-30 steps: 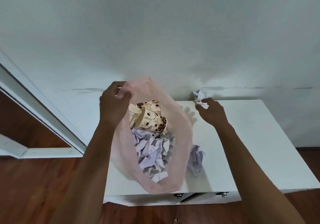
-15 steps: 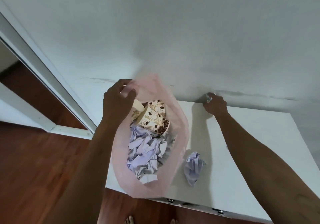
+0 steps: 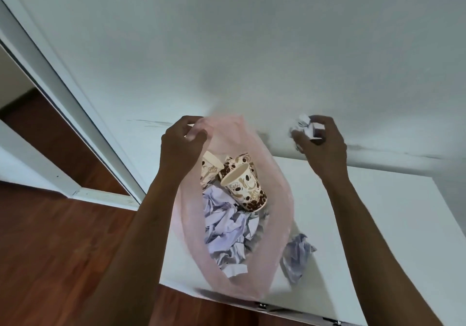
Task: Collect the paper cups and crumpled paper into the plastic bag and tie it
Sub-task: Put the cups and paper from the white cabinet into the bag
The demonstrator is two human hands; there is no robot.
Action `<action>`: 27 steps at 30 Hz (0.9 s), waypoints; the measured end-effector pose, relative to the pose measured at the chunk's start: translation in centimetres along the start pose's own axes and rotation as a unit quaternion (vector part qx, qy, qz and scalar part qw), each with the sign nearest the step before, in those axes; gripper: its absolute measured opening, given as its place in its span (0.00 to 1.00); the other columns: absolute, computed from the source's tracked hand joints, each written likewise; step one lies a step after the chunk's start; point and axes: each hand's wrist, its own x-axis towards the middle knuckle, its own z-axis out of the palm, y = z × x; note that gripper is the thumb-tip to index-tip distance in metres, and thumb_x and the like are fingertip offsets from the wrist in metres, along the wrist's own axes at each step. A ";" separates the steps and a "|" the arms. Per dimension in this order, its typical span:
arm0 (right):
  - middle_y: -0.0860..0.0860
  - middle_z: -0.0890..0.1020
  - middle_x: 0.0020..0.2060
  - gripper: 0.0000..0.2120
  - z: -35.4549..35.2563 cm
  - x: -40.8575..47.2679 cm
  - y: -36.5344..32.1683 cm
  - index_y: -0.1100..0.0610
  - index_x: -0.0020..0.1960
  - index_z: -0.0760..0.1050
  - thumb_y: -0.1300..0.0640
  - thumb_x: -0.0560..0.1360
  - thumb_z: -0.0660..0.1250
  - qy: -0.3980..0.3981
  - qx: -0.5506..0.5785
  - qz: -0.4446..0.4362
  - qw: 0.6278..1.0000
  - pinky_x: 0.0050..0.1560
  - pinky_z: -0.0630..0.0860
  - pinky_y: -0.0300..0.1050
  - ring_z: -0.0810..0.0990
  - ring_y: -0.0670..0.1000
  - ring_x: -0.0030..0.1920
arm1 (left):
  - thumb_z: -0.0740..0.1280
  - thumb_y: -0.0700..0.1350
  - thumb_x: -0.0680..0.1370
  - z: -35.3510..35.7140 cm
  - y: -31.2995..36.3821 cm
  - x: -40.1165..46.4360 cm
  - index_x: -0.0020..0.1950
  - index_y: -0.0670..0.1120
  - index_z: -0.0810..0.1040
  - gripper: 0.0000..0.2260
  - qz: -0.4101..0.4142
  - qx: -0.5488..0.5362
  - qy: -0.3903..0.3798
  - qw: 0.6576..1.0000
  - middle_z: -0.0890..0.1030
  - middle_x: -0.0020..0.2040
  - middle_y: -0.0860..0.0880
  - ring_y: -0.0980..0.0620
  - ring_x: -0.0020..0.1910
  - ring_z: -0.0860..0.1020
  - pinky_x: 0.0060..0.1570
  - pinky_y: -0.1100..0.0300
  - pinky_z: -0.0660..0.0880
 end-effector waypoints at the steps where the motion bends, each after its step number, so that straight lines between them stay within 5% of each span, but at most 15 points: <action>1: 0.47 0.84 0.42 0.18 0.0 -1.7 -2.4 0.44 0.55 0.72 0.47 0.69 0.76 -0.020 0.021 -0.013 0.999 0.42 0.80 0.43 0.84 0.46 0.37 | 0.69 0.47 0.74 -0.3 -0.2 0.3 0.53 0.52 0.81 0.09 0.001 -0.009 -0.001 1.000 0.82 0.45 0.55 0.55 0.47 0.80 0.48 0.63 0.74; 6: 0.46 0.84 0.41 0.20 2.3 -9.2 -8.4 0.48 0.52 0.72 0.49 0.67 0.79 -0.183 -0.033 -0.050 0.981 0.34 0.78 0.37 0.82 0.46 0.33 | 0.69 0.42 0.75 -1.8 -1.0 1.7 0.53 0.53 0.81 0.09 -0.036 -0.038 -0.029 0.998 0.84 0.46 0.53 0.54 0.49 0.81 0.49 0.62 0.74; 11: 0.39 0.81 0.52 0.17 4.8 -11.3 -7.9 0.44 0.50 0.80 0.39 0.64 0.78 -0.295 -0.130 -0.030 0.946 0.45 0.81 0.40 0.81 0.40 0.45 | 0.69 0.43 0.74 -2.2 -1.1 1.7 0.50 0.58 0.80 0.10 -0.042 -0.068 -0.073 0.994 0.84 0.47 0.55 0.57 0.49 0.81 0.49 0.62 0.75; 17: 0.41 0.83 0.48 0.09 2.7 -11.7 -6.2 0.47 0.50 0.82 0.46 0.72 0.74 -0.123 -0.122 -0.008 0.985 0.44 0.80 0.35 0.82 0.39 0.46 | 0.69 0.45 0.75 -1.1 -0.9 0.0 0.53 0.55 0.80 0.09 -0.024 -0.091 -0.109 0.990 0.81 0.46 0.61 0.67 0.46 0.78 0.46 0.65 0.73; 21: 0.45 0.83 0.46 0.04 -0.1 -12.2 -2.9 0.50 0.49 0.80 0.52 0.75 0.70 0.054 -0.180 0.033 0.982 0.46 0.77 0.40 0.82 0.45 0.44 | 0.70 0.46 0.74 -0.2 -1.4 -0.3 0.53 0.54 0.81 0.09 -0.009 -0.093 -0.122 0.988 0.82 0.49 0.59 0.61 0.51 0.79 0.51 0.61 0.75; 24: 0.53 0.83 0.51 0.12 -2.2 -13.2 0.7 0.54 0.58 0.77 0.50 0.77 0.68 0.028 -0.264 0.181 0.947 0.49 0.68 0.40 0.81 0.51 0.50 | 0.69 0.45 0.74 -0.1 -1.7 -0.2 0.53 0.53 0.81 0.09 -0.001 -0.095 -0.121 0.988 0.83 0.50 0.59 0.58 0.52 0.79 0.54 0.59 0.75; 27: 0.57 0.82 0.55 0.24 -2.3 -15.0 3.2 0.51 0.68 0.72 0.48 0.74 0.70 -0.107 -0.320 0.278 0.900 0.52 0.72 0.41 0.81 0.55 0.57 | 0.69 0.45 0.74 0.1 -1.7 -0.2 0.53 0.52 0.81 0.09 0.005 -0.099 -0.122 0.988 0.83 0.49 0.58 0.58 0.52 0.79 0.54 0.58 0.75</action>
